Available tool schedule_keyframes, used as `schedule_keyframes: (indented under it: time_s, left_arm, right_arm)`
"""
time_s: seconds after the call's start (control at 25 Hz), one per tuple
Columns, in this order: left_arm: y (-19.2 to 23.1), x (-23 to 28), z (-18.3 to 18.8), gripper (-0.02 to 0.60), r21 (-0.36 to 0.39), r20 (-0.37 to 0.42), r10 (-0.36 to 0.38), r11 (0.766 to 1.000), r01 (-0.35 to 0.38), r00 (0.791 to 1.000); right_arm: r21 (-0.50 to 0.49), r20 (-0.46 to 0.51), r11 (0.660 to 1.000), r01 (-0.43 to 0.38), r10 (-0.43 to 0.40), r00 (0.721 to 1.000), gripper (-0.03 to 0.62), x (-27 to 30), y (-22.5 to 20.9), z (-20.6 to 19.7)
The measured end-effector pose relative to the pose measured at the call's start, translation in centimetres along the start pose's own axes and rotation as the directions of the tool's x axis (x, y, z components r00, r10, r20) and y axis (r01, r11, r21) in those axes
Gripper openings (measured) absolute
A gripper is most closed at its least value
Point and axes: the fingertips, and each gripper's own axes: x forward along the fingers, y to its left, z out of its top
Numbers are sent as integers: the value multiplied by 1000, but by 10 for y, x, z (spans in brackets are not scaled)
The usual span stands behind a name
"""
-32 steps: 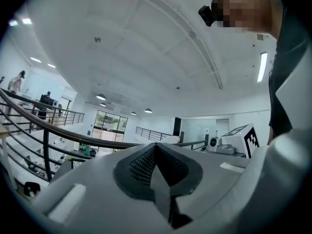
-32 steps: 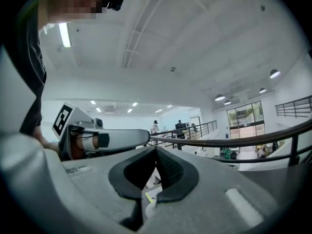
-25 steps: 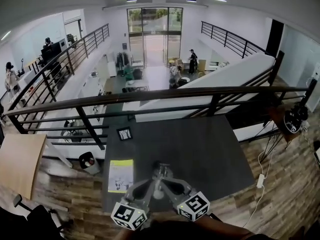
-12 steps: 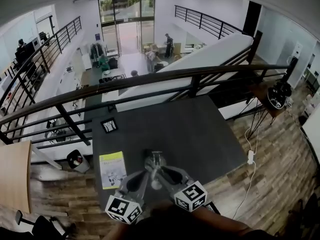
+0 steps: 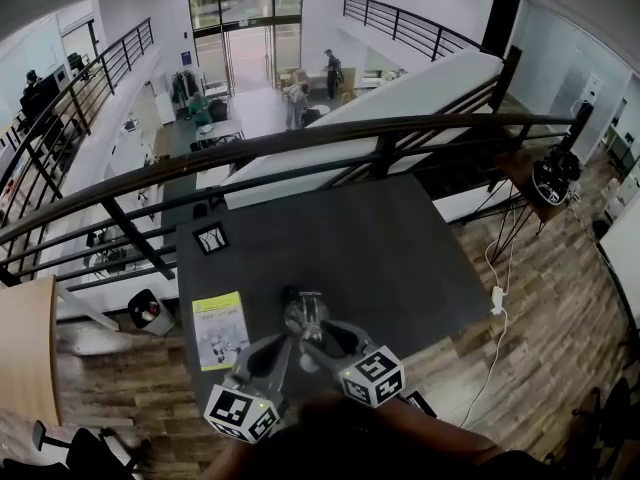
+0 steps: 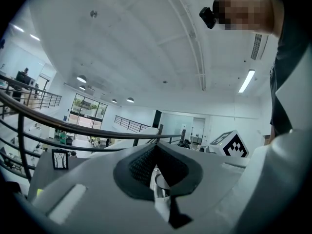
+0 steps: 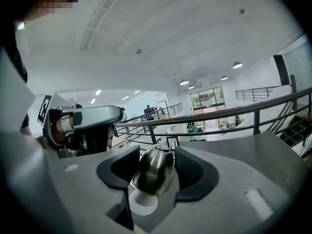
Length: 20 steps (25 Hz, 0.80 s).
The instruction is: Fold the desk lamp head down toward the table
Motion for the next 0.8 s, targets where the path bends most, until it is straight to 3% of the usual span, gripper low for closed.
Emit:
schedule_keyframes:
  time_s: [0.24, 0.8]
  left_arm:
    - [-3, -1, -5, 2, 4, 3, -16, 1000, 16, 1000]
    - [-4, -23, -16, 2, -17, -7, 5, 1000, -5, 1000]
  right_arm:
    - [22, -15, 1000, 1, 0, 1000, 218, 1, -1, -2]
    - [-123, -185, 992, 1, -24, 983, 199, 1, 19, -68]
